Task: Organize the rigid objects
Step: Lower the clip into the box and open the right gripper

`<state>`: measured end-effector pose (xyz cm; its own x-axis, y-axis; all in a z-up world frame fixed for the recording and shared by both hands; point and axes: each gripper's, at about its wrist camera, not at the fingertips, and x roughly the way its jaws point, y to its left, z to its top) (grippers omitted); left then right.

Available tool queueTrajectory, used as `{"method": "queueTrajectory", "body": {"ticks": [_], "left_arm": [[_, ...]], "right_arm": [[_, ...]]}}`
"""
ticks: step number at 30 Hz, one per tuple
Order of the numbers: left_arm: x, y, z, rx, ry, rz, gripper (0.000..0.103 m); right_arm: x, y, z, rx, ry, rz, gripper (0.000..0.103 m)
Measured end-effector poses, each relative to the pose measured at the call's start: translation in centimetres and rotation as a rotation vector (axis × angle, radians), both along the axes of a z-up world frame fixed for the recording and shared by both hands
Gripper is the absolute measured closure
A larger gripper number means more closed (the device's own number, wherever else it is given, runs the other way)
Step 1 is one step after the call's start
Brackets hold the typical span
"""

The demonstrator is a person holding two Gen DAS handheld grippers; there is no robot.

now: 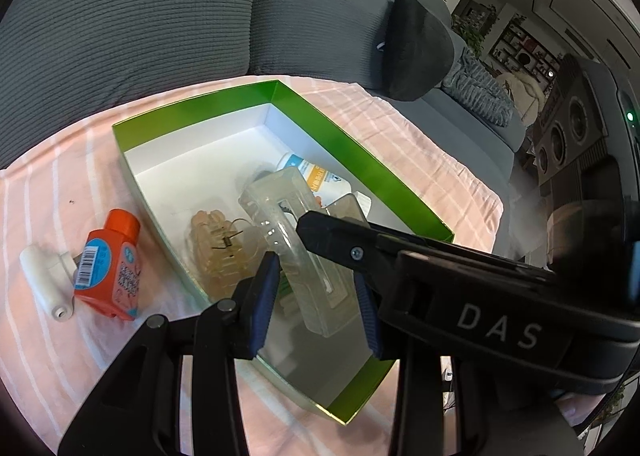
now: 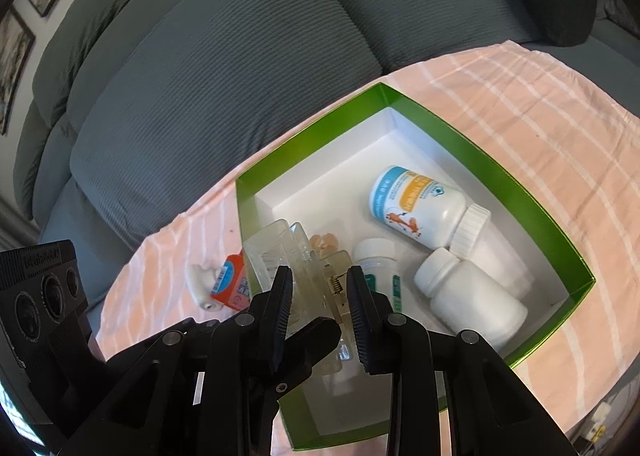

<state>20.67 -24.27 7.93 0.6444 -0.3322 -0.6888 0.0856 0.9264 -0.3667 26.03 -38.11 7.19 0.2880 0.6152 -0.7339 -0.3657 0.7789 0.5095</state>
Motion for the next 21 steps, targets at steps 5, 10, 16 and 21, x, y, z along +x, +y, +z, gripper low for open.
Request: {"method": "queueTrajectory", "body": {"ticks": [5, 10, 16, 21], "left_arm": [[0.4, -0.2, -0.2, -0.006, 0.007, -0.008, 0.067], [0.9, -0.1, -0.4, -0.011, 0.014, -0.014, 0.067], [1.9, 0.2, -0.4, -0.005, 0.019, -0.014, 0.068], [2.6, 0.7, -0.6, -0.006, 0.025, -0.013, 0.068]], "right_arm": [[0.3, -0.3, -0.2, -0.006, 0.009, -0.015, 0.071], [0.7, -0.4, -0.4, -0.008, 0.022, -0.026, 0.071], [1.8, -0.2, -0.7, 0.006, 0.037, -0.043, 0.071], [2.6, 0.2, -1.1, 0.011, 0.056, -0.047, 0.071]]}}
